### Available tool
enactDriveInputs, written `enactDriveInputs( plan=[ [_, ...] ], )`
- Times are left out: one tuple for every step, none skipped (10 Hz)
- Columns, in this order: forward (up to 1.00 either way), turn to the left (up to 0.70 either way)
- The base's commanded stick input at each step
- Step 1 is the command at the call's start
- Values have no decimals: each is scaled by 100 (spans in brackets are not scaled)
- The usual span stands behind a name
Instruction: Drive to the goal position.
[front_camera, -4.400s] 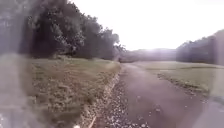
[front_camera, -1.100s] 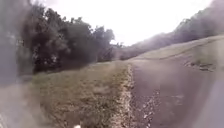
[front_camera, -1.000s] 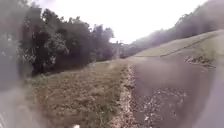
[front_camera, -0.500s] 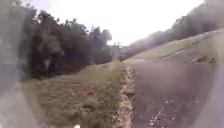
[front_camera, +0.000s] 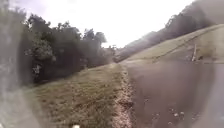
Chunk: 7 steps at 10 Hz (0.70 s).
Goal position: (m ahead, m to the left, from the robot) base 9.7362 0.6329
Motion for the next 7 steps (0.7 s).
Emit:
enactDriveInputs(
  plan=[
    [-68, 0],
    [-69, 0],
    [-69, 0],
    [-69, 0],
    [-68, 0],
    [-69, 0],
    [-69, 0]
  ],
)
